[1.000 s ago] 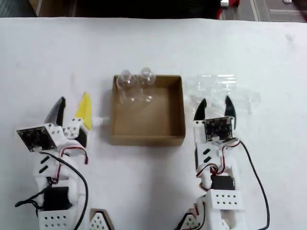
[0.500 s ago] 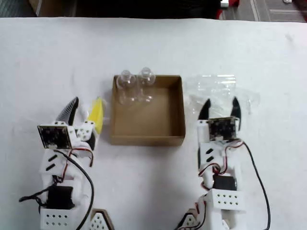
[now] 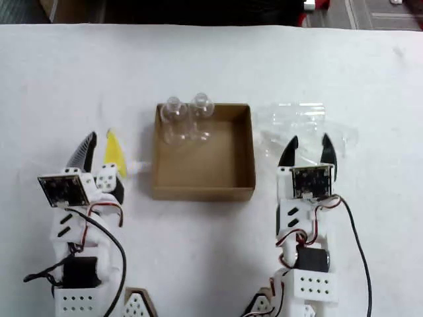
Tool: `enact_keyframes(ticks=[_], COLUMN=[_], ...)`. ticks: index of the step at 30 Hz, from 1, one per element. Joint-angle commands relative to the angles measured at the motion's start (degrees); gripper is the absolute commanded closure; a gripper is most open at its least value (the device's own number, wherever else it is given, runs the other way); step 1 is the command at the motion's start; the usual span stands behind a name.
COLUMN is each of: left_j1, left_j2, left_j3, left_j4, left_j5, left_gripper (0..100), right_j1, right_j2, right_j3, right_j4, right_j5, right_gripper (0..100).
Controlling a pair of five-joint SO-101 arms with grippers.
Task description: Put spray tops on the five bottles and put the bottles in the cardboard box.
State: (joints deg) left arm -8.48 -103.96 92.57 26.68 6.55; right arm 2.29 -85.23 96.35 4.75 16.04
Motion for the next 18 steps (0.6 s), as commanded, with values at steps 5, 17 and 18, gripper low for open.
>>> enact_keyframes(ticks=[5,17,18], left_j1=[2.1,-2.2,-2.9], left_j2=[5.4,51.7,52.6], left_j3=[-6.9,-29.1,-29.8], left_j4=[3.5,2.5,2.5], left_j5=[-1.0,-1.1,-1.3], left_gripper=[95,96,96], right_j1=[-1.0,-3.0,-3.0], right_j2=[-10.8,-14.1,-14.3], right_j3=[0.8,0.8,0.8], right_j4=[9.7,13.6,13.6], right_j5=[1.3,1.8,1.8], right_gripper=[94.4,94.2,94.1])
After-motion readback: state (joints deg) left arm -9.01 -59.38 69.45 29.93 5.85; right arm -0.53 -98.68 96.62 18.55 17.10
